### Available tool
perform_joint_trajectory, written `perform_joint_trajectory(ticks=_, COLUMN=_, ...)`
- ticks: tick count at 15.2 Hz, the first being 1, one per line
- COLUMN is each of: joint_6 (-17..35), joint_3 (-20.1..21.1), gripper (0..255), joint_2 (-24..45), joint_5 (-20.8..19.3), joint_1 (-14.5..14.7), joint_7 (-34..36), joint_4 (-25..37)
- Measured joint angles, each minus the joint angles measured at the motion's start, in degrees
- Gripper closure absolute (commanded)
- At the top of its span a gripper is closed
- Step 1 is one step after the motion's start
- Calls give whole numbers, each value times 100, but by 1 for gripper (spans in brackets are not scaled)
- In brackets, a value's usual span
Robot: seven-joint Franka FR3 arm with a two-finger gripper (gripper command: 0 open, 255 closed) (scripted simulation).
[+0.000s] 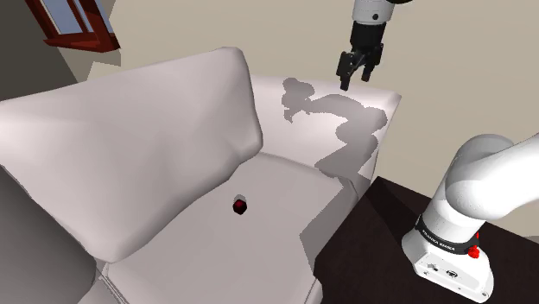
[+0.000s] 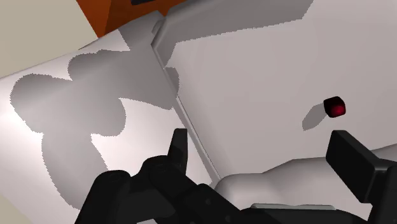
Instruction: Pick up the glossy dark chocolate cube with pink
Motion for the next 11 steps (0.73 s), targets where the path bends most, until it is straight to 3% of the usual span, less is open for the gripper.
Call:
perform_joint_trajectory(ticks=3, joint_6=195, joint_3=38, gripper=0, joint_2=109, joint_5=30, joint_1=27, joint_7=53, joint_4=-103)
perform_joint_trajectory(ticks=11, joint_6=1495, joint_3=375, gripper=0, joint_2=974, joint_5=235, joint_1=234, joint_7=479, joint_4=-634)
